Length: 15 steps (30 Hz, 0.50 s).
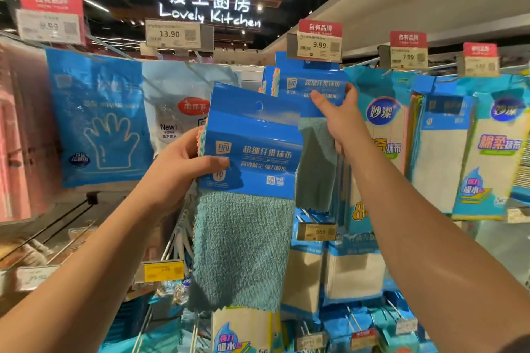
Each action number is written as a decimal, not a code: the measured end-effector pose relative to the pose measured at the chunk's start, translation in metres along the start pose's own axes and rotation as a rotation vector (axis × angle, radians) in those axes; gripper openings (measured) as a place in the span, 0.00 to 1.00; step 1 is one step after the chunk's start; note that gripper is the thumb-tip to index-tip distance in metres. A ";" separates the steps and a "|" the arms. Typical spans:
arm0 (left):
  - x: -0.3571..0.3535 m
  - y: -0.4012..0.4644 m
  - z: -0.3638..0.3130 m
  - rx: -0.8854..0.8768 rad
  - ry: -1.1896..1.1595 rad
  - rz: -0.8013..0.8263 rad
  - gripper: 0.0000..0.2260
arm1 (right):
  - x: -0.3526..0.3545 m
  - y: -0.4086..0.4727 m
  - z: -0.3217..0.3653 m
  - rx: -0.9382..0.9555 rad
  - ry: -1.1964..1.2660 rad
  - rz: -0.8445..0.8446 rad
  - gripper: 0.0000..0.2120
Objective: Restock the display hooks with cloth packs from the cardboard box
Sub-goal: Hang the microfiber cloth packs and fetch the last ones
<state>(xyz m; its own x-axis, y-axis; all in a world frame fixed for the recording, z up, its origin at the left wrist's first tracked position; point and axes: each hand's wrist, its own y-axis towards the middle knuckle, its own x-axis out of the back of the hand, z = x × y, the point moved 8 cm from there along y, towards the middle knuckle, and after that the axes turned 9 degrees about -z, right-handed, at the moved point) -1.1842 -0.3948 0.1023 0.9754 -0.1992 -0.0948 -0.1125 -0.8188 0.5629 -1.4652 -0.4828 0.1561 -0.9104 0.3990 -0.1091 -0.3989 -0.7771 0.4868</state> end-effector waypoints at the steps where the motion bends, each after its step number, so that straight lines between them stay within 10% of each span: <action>1: -0.001 0.000 0.000 0.001 0.000 0.002 0.27 | -0.002 0.002 0.000 -0.018 0.010 0.009 0.32; 15: 0.004 0.005 0.003 0.008 -0.043 0.001 0.23 | -0.008 0.021 -0.023 -0.122 0.023 0.025 0.29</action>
<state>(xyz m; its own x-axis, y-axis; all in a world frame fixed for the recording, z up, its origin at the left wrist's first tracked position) -1.1817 -0.4018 0.1022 0.9662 -0.2230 -0.1291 -0.1154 -0.8226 0.5568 -1.4687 -0.5131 0.1472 -0.9220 0.3685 -0.1191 -0.3852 -0.8407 0.3806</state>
